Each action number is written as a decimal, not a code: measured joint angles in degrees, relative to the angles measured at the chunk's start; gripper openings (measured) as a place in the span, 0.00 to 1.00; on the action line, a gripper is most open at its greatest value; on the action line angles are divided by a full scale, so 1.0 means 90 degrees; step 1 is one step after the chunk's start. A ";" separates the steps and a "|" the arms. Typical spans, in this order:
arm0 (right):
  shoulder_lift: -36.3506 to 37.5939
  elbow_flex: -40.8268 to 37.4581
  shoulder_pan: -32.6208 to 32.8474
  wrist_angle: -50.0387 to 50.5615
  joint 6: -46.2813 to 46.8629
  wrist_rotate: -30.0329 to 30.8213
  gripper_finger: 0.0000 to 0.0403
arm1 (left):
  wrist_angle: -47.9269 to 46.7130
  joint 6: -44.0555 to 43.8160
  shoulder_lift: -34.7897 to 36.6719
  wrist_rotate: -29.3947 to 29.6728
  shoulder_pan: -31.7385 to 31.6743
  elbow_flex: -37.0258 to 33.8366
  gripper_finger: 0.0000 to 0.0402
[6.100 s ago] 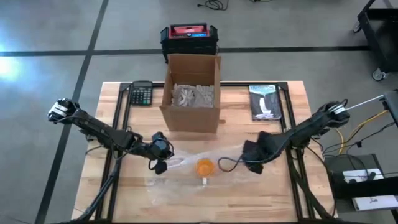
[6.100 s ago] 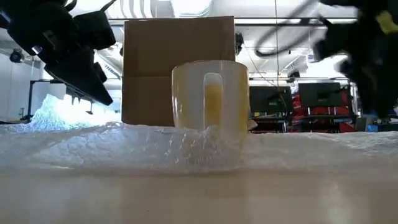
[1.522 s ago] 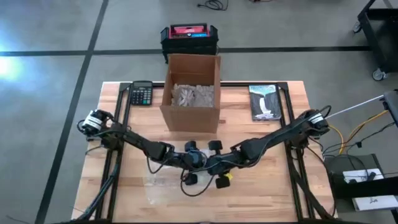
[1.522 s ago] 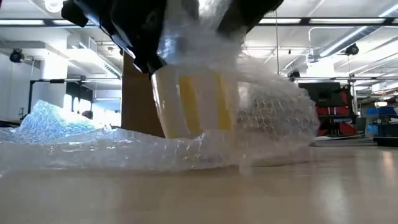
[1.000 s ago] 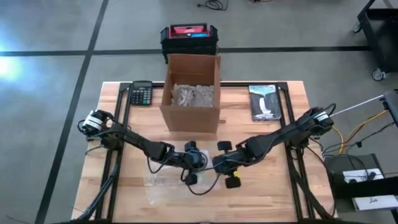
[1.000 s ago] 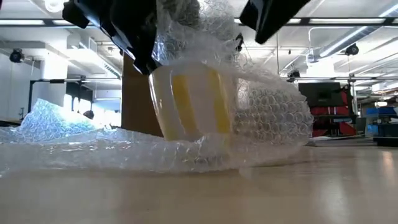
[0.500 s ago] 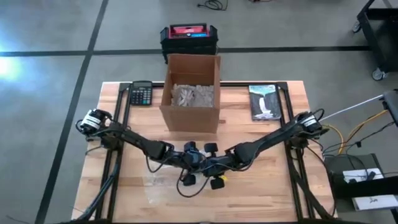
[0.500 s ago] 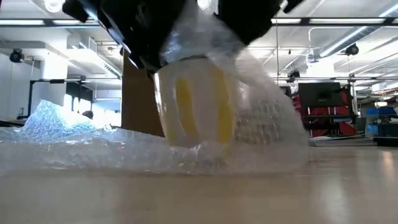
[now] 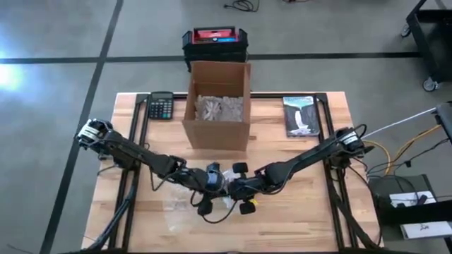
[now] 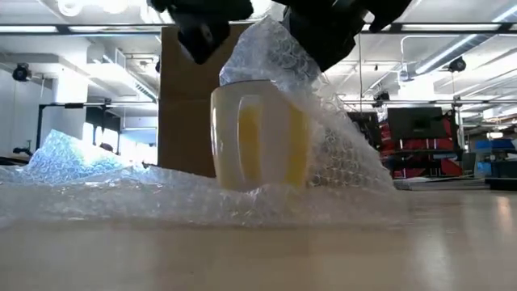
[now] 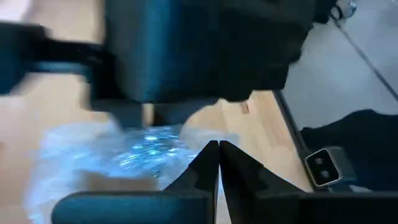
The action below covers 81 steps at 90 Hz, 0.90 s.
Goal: Wrap mug
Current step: Wrap the yellow mug with bubble wrap
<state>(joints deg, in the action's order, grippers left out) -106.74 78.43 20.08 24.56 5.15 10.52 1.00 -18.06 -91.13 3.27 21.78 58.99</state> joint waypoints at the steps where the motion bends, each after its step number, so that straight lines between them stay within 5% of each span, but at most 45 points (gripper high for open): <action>1: 0.0000 0.0000 0.0000 -0.0001 0.0000 0.0001 0.03 | 0.0023 0.0007 -0.0038 0.0003 -0.0001 -0.0004 0.00; 40: 0.0223 0.0993 0.0078 0.1662 0.0018 0.0000 0.03 | 0.0189 -0.0440 -0.1016 0.0690 -0.0253 -0.0103 0.00; 81: -0.0376 0.0996 -0.0100 0.1181 -0.0240 0.0418 0.03 | 0.0211 -0.0404 -0.0930 0.0576 -0.0243 -0.0137 0.00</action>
<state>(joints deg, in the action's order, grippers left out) -110.13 87.39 19.18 35.18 2.98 14.29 2.89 -21.69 -99.50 8.45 19.59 57.76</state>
